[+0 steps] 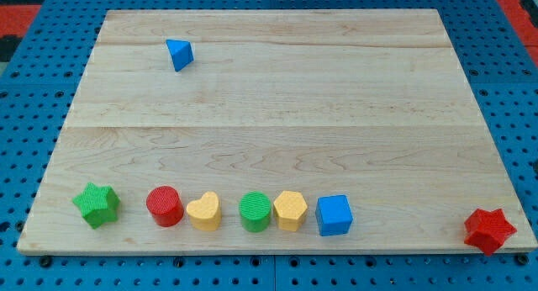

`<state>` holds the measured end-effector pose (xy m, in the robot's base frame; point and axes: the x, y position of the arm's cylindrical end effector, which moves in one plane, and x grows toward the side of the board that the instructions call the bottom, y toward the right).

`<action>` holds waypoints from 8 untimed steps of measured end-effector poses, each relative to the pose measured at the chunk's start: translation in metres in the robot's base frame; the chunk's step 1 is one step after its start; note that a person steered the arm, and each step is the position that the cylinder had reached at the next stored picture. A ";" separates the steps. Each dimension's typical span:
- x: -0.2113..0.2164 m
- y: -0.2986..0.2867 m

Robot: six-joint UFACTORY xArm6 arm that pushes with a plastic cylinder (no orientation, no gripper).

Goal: Slide the red star to the bottom right

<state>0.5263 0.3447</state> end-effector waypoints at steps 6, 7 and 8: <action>0.090 -0.039; 0.090 -0.039; 0.085 -0.039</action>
<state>0.6110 0.3054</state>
